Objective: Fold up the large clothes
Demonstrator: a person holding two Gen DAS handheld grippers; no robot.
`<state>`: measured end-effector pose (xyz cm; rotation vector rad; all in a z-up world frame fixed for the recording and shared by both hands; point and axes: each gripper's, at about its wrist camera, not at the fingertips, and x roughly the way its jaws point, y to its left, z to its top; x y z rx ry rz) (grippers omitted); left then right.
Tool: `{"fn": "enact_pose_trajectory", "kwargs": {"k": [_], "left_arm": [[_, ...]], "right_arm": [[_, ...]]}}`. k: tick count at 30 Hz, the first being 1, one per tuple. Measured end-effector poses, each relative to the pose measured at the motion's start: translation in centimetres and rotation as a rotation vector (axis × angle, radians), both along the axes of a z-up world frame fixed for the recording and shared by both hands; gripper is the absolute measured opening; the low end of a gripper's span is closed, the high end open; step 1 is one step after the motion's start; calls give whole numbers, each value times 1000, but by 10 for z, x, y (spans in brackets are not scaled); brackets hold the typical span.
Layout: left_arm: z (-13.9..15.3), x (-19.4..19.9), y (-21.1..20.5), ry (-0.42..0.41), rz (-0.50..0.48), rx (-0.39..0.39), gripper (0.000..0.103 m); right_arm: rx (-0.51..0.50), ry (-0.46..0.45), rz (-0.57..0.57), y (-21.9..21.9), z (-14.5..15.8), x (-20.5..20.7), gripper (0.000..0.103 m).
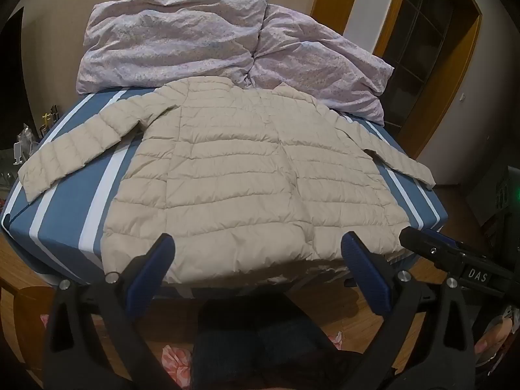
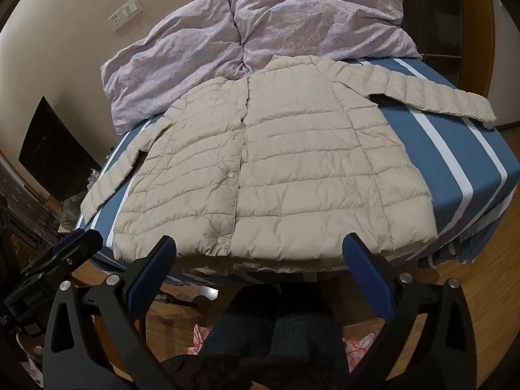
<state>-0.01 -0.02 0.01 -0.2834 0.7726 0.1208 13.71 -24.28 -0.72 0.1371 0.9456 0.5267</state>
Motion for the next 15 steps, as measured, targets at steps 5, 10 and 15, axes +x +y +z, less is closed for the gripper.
{"fn": "enact_pose_trajectory", "kwargs": {"k": [5,10,15], "left_arm": [[0,0,0,0,1,3,101],[0,0,0,-2,0,3,101],[0,0,0,-3,0,3,101]], "right_arm": [[-3,-3,-1,0,0,0,102],[-4,-3,0,-1,0,0,102],[-2,-3,-1,-1,0,0,102]]}}
